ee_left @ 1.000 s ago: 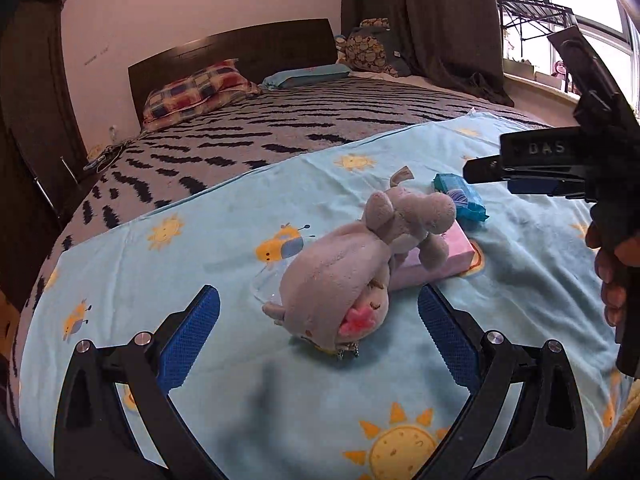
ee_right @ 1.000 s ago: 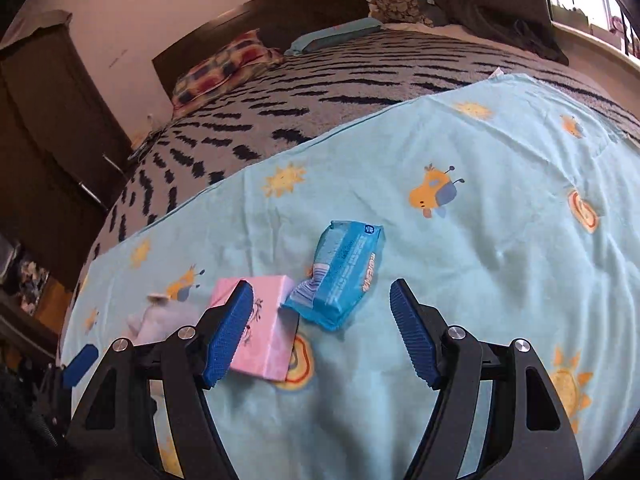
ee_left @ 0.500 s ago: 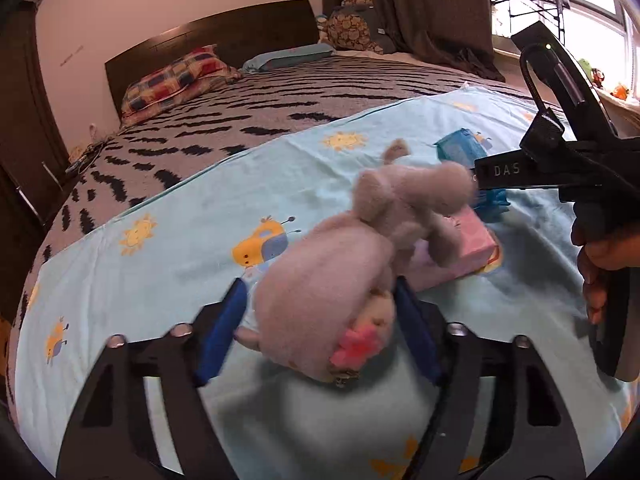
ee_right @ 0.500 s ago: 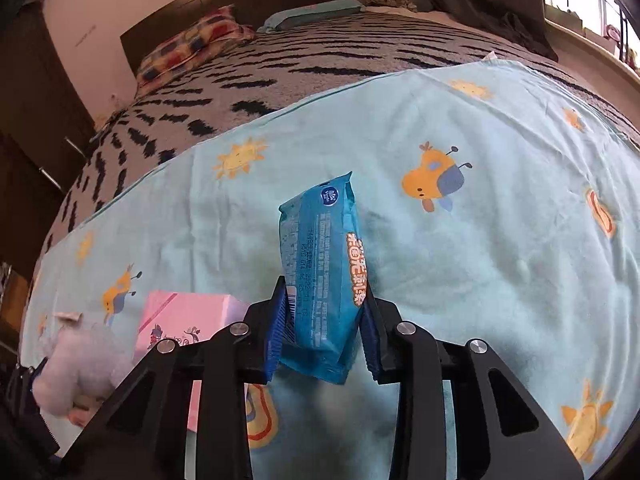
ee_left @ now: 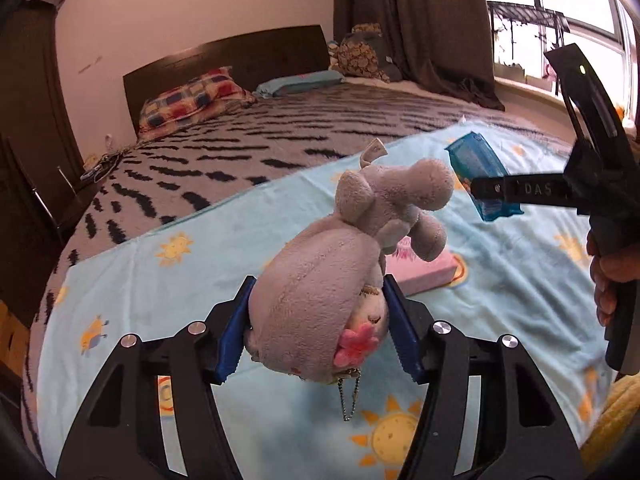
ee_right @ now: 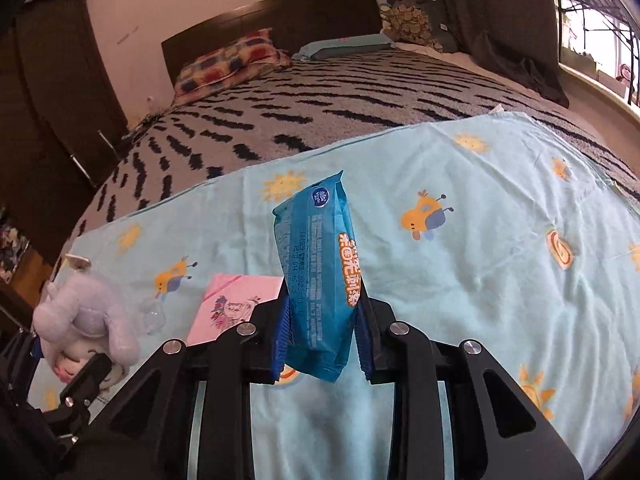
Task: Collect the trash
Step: 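Grasp the grey plush doll with the left gripper while the right gripper grasps the blue wipes packet, then carry the plush doll and wipes packet down into the bin and open both grippers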
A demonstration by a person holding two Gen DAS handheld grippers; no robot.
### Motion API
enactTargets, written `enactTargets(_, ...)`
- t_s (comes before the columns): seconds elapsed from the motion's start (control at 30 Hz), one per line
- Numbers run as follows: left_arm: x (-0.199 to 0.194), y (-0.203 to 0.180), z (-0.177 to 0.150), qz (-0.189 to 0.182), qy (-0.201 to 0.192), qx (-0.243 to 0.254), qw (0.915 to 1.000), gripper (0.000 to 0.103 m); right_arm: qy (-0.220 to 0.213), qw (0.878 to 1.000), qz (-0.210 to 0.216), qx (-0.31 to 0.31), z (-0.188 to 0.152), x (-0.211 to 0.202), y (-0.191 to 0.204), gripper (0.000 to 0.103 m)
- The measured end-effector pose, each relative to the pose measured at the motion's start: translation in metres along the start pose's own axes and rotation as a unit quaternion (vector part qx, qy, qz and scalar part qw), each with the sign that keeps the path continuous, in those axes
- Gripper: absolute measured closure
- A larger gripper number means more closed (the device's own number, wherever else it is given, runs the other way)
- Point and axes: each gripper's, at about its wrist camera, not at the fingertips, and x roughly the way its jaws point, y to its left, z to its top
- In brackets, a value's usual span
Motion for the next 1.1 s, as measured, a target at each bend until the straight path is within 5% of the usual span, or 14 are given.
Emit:
enactTargets(0.3,-0.099,0.012,-0.004,-0.023,-0.039,-0.037,0.9983,0.044,-0.043,0.996,0.064,-0.045,-0.028,-0.085,0.019,0.074)
enactTargets(0.53,-0.150,-0.015,-0.060,-0.058,-0.042,-0.025,0.9971,0.044,-0.059,0.987,0.106,-0.102,-0.096,-0.148,0.022,0.074)
enactTargets(0.83,-0.163,-0.062,-0.153,-0.098,0.008,-0.014,0.9950,0.044,-0.029,0.983,0.135,-0.123,-0.183,-0.183,0.007,0.074)
enactTargets(1.1,-0.147,-0.078,-0.219,-0.103,0.073,-0.038,0.9913,0.044,0.025,0.986,0.131,-0.101,-0.254,-0.169,-0.010,0.074)
